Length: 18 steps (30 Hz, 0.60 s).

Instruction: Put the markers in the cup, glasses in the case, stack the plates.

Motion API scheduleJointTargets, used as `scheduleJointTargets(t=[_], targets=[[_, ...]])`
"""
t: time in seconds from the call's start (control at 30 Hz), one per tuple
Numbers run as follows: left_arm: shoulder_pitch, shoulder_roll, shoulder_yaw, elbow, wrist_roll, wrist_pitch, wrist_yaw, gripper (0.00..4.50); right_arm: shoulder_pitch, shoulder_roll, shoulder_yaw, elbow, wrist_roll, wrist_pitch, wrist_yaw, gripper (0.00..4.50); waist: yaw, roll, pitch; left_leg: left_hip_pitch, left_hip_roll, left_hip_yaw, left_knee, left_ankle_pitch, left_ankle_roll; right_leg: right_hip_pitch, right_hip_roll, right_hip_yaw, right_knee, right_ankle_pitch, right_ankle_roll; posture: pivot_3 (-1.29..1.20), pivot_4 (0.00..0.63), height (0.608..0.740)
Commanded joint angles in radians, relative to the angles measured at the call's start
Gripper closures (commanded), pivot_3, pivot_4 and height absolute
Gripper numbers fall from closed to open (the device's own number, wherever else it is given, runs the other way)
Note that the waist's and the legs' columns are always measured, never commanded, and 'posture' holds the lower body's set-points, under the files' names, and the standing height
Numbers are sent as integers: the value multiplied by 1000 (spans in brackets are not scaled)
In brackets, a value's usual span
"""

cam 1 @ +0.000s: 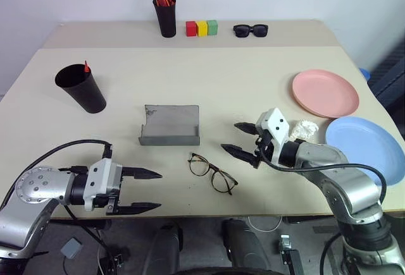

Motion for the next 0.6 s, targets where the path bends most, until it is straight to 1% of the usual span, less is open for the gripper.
scheduleJointTargets(t=[0.03, 0.13, 0.2, 0.3, 0.37, 0.47, 0.57, 0.6], targets=[[-6, 3, 8, -2, 1, -11, 2, 1532, 18, 45, -16, -126, -38, 58, -140, 702, 0, 0, 0, 0, 0, 0, 0, 0, 0, 0, 0, 0, 0, 0, 0, 0, 150, 740], [-4, -5, 5, -8, -3, -4, 15, 1532, -3, 131, -65, -154, -23, 146, -249, 702, 0, 0, 0, 0, 0, 0, -1, 0, 0, 0, 0, 0, 0, 0, 0, 0, 150, 740], [-5, -8, -1, -12, -3, 0, 23, 1532, -17, 153, -68, -161, -44, 178, -297, 702, 0, 0, 0, 0, 0, 0, 0, 0, 0, 0, 0, 0, 0, 0, 0, 0, 150, 740], [-3, -10, -6, -13, -1, -2, 27, 1532, -30, 173, -63, -160, -60, 187, -334, 702, 0, 0, 0, 0, 0, 0, 0, 0, 0, 0, 0, 0, 0, 0, 0, 0, 150, 740], [-10, -10, -15, -12, 0, 1, 31, 1532, -40, 195, -73, -161, -17, 235, -331, 702, 0, 0, 0, 0, 0, 0, -1, 0, 0, 0, 0, 0, -1, 0, 0, 0, 150, 740], [-17, -5, -26, -3, 3, -3, 21, 1532, -4, 166, -96, -176, 131, 339, -209, 702, 0, 0, 0, 0, 0, 0, -1, 0, 0, 0, 0, 0, -1, 0, 0, 0, 150, 740], [-28, -2, -30, 5, 4, -3, 18, 1532, 22, 83, -140, -190, 259, 411, -90, 702, 1, 0, 0, -1, 0, 0, -1, 0, 0, 0, 0, 0, -2, 0, 0, 0, 150, 740], [-31, -2, -30, 8, 4, -3, 17, 1532, 11, 71, -175, -176, 317, 448, -60, 702, 0, 0, 0, -1, 0, 0, -1, 0, 0, 0, 0, 0, -2, 0, 0, 0, 150, 740]])
